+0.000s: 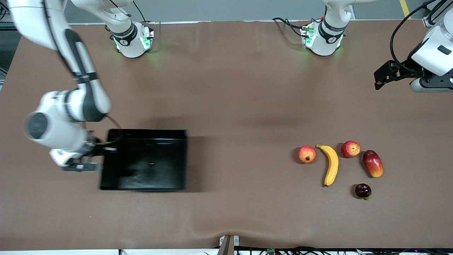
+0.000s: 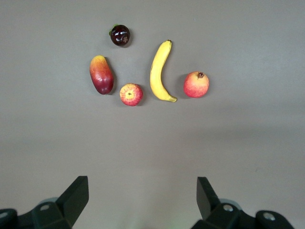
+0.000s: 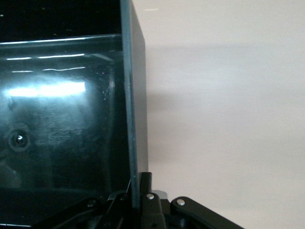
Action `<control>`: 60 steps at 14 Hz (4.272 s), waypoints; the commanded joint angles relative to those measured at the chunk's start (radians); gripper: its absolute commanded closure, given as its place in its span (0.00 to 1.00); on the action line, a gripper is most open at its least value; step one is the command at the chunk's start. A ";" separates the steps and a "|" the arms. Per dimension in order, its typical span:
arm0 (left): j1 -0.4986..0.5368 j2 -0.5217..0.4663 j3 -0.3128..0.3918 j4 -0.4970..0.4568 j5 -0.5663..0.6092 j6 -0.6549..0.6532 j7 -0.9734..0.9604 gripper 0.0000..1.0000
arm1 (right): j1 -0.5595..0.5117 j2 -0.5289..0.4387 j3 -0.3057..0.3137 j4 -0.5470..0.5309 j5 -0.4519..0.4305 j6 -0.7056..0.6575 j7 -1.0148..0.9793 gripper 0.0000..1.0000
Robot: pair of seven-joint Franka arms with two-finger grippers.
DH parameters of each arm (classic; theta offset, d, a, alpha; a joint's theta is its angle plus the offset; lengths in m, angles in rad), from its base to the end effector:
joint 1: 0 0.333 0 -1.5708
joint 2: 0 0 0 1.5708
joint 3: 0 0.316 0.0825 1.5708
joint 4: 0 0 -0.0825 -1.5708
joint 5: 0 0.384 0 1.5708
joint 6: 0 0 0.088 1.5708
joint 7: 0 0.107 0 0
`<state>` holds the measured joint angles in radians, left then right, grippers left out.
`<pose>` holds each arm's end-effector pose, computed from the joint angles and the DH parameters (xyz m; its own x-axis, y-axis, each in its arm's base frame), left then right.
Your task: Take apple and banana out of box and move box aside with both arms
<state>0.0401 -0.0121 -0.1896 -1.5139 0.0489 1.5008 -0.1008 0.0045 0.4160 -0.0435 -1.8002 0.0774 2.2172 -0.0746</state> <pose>0.5387 -0.0763 0.6517 0.9990 -0.0454 0.0040 -0.0451 -0.9977 -0.0509 0.6474 -0.0206 0.3170 1.0000 -0.0074 0.0040 -0.0072 -0.9990 -0.0441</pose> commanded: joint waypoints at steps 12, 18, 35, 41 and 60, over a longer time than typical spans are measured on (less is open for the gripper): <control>0.003 -0.011 0.006 -0.019 -0.015 -0.004 0.000 0.00 | -0.377 0.145 0.030 0.007 0.190 0.127 -0.516 1.00; 0.004 -0.012 0.007 -0.019 -0.012 -0.005 0.001 0.00 | -0.371 0.148 0.027 0.007 0.186 0.142 -0.399 1.00; 0.007 -0.015 0.013 -0.017 -0.021 -0.007 -0.005 0.00 | -0.305 0.139 0.024 0.044 0.117 0.139 -0.343 0.00; 0.017 -0.020 0.015 -0.019 -0.024 -0.010 -0.005 0.00 | -0.241 0.061 0.024 0.068 0.117 0.119 -0.294 0.00; 0.043 -0.025 0.015 -0.020 -0.037 -0.014 0.010 0.00 | -0.086 -0.480 0.016 0.122 -0.030 -0.637 0.085 0.00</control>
<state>0.0739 -0.0127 -0.1763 -1.5251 0.0382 1.4990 -0.1008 -0.0618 -0.0076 -0.0344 -1.6785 0.0632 1.6260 0.0099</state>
